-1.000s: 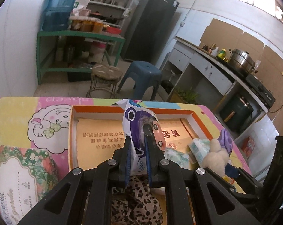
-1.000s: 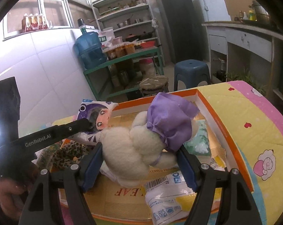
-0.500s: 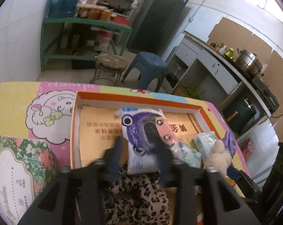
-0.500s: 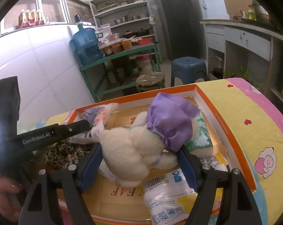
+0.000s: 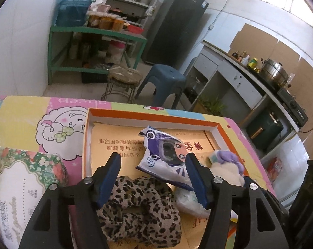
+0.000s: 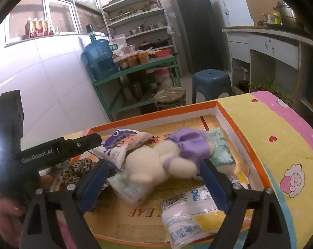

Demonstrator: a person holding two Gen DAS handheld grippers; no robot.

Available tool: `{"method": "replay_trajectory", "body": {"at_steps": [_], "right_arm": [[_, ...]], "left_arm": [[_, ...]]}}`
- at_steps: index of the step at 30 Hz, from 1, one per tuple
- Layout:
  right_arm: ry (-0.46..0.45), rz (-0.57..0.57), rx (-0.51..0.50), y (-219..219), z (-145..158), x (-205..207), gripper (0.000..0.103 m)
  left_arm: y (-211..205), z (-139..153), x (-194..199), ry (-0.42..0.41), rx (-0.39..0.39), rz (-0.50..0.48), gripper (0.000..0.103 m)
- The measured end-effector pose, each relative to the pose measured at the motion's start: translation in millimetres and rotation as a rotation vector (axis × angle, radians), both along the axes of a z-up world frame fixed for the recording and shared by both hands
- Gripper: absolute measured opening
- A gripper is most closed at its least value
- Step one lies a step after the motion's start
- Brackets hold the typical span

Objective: Organize soft objects
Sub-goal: 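Open the left gripper dropping the packet while the right releases the teddy bear, then move both open grippers back toward the remaining soft items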

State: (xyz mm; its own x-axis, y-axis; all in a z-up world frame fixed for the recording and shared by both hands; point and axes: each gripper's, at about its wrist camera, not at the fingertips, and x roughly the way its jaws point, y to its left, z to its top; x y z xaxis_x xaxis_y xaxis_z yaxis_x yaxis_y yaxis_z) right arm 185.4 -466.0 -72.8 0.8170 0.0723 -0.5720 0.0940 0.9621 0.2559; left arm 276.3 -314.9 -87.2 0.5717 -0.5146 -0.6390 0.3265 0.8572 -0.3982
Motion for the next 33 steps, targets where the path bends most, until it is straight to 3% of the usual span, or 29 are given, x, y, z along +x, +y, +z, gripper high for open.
{"method": "replay_trajectory", "body": {"at_steps": [15, 33], "right_arm": [[-0.024, -0.002, 0.039, 6.9, 17.1, -22.9, 0.09], [-0.104, 0.013, -0.046, 45.5, 61.9, -68.1, 0.09]], "left_arm": [[18.1, 39.2, -36.0, -0.099, -0.027, 0.013, 0.066], [49.3, 83.1, -93.0, -0.203, -0.034, 0.018, 0.066]]}}
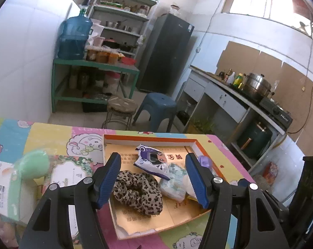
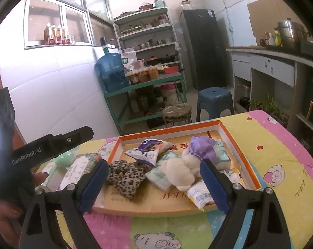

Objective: Organize soft objects
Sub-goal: 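Move both open grippers back toward the remaining soft items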

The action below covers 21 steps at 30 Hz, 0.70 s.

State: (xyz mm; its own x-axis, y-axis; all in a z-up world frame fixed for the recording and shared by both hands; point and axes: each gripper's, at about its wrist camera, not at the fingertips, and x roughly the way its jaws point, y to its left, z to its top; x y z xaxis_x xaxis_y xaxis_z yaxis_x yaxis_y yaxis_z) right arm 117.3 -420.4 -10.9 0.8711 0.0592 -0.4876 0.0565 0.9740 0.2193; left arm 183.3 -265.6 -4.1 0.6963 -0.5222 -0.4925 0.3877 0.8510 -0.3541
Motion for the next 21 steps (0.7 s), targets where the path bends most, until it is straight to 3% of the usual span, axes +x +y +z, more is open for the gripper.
{"method": "replay_trajectory", "body": {"at_steps": [21], "right_arm": [[-0.053, 0.034, -0.057, 54.8, 41.0, -53.1, 0.09]], "left_arm": [[58.2, 40.8, -67.2, -0.085, -0.037, 0.03, 0.066]]}}
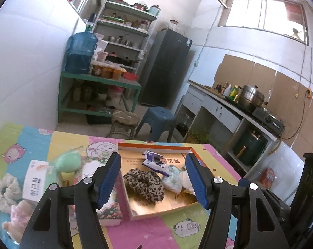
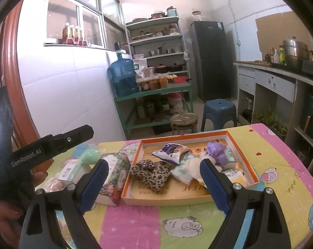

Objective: Organize soft objects
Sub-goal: 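Move both open grippers back toward the remaining soft items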

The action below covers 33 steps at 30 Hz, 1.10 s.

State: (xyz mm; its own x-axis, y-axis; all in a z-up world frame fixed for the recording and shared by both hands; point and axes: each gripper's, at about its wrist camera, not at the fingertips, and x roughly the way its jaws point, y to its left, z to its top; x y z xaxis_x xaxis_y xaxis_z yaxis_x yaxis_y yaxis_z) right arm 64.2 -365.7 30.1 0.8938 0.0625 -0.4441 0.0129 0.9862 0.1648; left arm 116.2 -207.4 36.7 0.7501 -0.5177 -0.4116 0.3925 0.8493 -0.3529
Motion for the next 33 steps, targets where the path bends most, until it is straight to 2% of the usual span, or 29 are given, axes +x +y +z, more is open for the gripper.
{"method": "replay_trajectory", "body": {"at_steps": [9, 14, 24, 33], "right_arm": [[-0.006, 0.046, -0.015, 35.8, 6.3, -14.3, 0.09], [0.002, 0.085, -0.016, 60.8, 3.5, -19.0, 0.09], [0.021, 0.153, -0.019, 105.9, -3.8, -25.3, 0.09], [0.04, 0.233, -0.035, 145.2, -12.1, -33.5, 0.09]], "left_arm": [[32.7, 8.1, -28.8, -0.033, 0.019, 0.025, 0.066], [64.0, 12.1, -50.0, -0.072, 0.033, 0.06, 0.066], [118.1, 16.9, -91.1, -0.176, 0.138, 0.151, 0.066], [164.1, 7.4, -105.4, -0.148, 0.125, 0.217, 0.066]]}}
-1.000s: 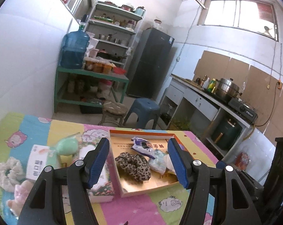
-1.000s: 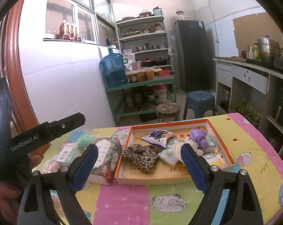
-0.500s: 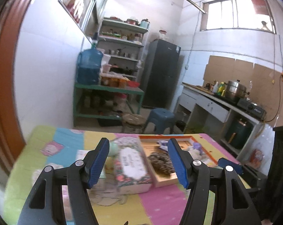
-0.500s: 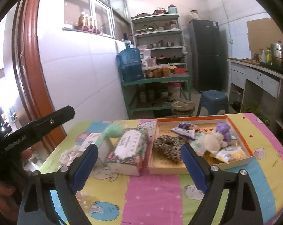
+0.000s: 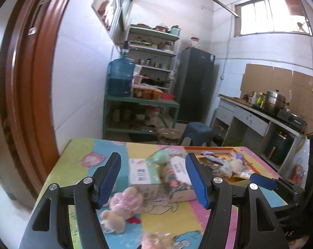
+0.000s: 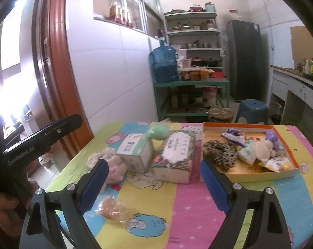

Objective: Organize soft objects
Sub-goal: 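Move both open grippers back toward the remaining soft items, then lower both grippers toward the pink plush bear and bagged pink item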

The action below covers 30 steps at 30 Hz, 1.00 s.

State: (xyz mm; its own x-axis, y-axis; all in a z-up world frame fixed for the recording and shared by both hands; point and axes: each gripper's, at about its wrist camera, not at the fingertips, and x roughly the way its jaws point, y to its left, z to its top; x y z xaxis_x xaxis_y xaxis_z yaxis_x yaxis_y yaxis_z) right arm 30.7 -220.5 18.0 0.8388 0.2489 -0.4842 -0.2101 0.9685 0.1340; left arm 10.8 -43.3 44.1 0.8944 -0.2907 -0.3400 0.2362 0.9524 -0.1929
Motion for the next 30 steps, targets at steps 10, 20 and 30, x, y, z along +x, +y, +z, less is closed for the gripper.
{"method": "replay_trajectory", "body": {"at_steps": [10, 20, 30], "right_arm": [[0.105, 0.084, 0.032, 39.3, -41.4, 0.8, 0.09], [0.151, 0.127, 0.027, 63.6, -75.9, 8.4, 0.09], [0.206, 0.137, -0.004, 84.9, -103.6, 19.8, 0.09]], "left_arm": [[40.3, -30.7, -11.7, 0.019, 0.033, 0.068, 0.066], [72.2, -62.4, -21.9, -0.012, 0.063, 0.143, 0.066], [91.9, -93.5, -18.4, 0.031, 0.034, 0.155, 0.066]]}}
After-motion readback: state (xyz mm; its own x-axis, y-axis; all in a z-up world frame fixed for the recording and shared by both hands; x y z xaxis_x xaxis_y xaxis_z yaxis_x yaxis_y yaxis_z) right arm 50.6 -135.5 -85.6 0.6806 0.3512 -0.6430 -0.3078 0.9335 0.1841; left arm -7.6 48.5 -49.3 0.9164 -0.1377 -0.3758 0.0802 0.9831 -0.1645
